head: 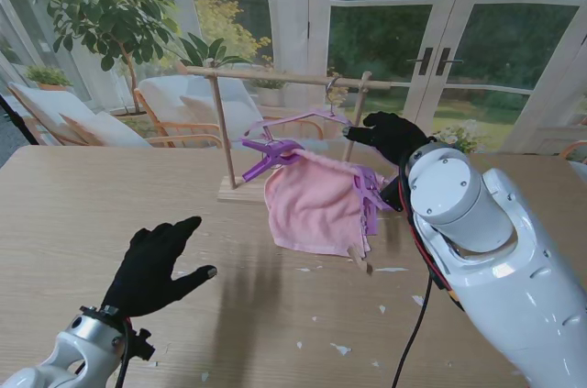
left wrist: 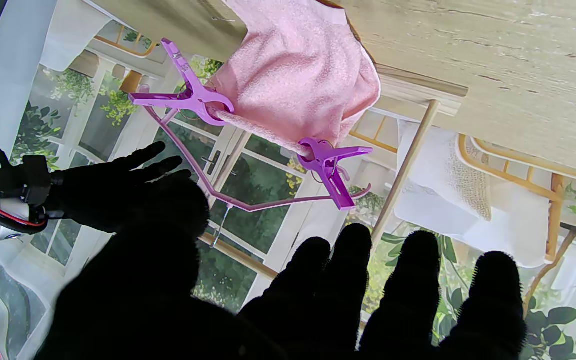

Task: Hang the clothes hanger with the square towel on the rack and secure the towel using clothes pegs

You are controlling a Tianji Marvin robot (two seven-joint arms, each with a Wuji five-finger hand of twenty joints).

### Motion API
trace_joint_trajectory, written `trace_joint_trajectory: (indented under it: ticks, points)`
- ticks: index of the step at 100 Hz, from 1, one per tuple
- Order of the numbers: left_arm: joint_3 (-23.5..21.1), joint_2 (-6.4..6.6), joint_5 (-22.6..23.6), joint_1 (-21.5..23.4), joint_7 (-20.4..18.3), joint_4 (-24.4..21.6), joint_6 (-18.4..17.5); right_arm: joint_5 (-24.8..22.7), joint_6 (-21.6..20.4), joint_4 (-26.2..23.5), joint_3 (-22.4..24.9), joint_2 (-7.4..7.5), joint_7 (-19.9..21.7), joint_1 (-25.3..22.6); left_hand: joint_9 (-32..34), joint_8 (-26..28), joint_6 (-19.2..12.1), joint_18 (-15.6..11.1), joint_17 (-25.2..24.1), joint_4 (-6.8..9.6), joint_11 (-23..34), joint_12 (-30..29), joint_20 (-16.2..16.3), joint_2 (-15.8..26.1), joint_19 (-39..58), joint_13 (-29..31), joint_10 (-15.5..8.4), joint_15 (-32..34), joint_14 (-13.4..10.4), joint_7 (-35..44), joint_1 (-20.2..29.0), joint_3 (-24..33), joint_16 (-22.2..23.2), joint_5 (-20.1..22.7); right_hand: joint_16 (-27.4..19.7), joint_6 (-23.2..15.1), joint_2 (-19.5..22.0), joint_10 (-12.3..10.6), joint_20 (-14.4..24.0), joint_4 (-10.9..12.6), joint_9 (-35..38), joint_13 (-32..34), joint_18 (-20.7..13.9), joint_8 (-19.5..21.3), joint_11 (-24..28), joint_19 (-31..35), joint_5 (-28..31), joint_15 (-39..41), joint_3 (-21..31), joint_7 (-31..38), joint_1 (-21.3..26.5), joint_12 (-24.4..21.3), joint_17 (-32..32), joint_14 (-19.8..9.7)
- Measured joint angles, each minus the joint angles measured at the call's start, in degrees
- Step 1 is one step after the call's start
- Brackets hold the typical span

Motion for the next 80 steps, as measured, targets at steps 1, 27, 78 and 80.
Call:
trace_joint_trajectory:
  ticks: [1, 27, 78, 80]
  points:
    - [0.05, 0.01, 0.00, -0.04, 0.00, 0.03, -0.01, -0.47, 0.02, -0.23, 0.07, 0.08, 0.20, -0.18, 0.00, 0.00, 0.00, 0.00, 0.00, 0.00, 0.00, 0.00, 0.00, 0.21, 0.00, 0.00, 0.00, 0.00, 0.00, 0.00, 0.00, -0.53, 0.00, 0.00, 0.04, 0.00, 0.00, 0.01, 0.00, 0.00, 0.00, 0.00, 0.22, 0.10, 0.27, 0.18, 0.02, 0.10, 0.00, 0.28, 0.00, 0.13, 0.04, 0.02]
    - [1.18, 0.06, -0.70, -0.67, 0.03, 0.56, -0.04, -10.23, -11.21, -7.21, 6.36, 1.22, 2.47, -10.57, 0.00, 0.00, -0.01, 0.00, 0.00, 0.00, 0.00, 0.00, 0.00, 0.95, -0.02, 0.00, 0.00, 0.00, 0.00, 0.00, 0.15, -3.56, 0.00, 0.00, 0.99, -0.37, -0.04, 0.33, 0.00, 0.00, -0.02, 0.02, 1.38, 2.67, 2.66, 0.95, 0.60, 2.06, 0.06, 1.02, 0.00, 1.53, 0.75, 0.55]
    - [2.77, -0.33, -1.25, 0.89, 5.93, 1.42, -2.81, -17.73, -38.35, -13.53, 4.36, 0.24, -17.23, -33.29, -0.01, 0.00, -0.01, 0.00, 0.01, 0.01, -0.12, 0.00, 0.00, 1.00, -0.56, 0.00, 0.00, 0.00, 0.00, 0.00, 1.47, -3.67, 0.00, 0.00, -1.53, -1.80, -0.71, -0.20, 0.00, -0.01, 1.23, 1.35, 2.81, 3.71, 1.51, -0.69, 2.30, -1.10, 1.07, 0.35, 2.27, -0.22, 1.24, 0.63]
    - [2.86, -0.39, -1.41, 1.01, 6.32, 1.53, -3.04, -18.04, -39.07, -13.19, 3.93, 0.14, -17.64, -33.70, -0.01, 0.00, -0.01, 0.00, 0.01, 0.01, -0.21, 0.00, 0.00, 1.00, -0.59, 0.00, 0.00, 0.00, 0.00, 0.00, 1.47, -3.67, 0.00, 0.00, -1.72, -1.82, -0.71, -0.21, 0.00, -0.01, 1.23, 1.35, 2.81, 3.71, 1.34, -0.84, 2.30, -1.25, 1.07, 0.33, 2.27, -0.32, 1.24, 0.63]
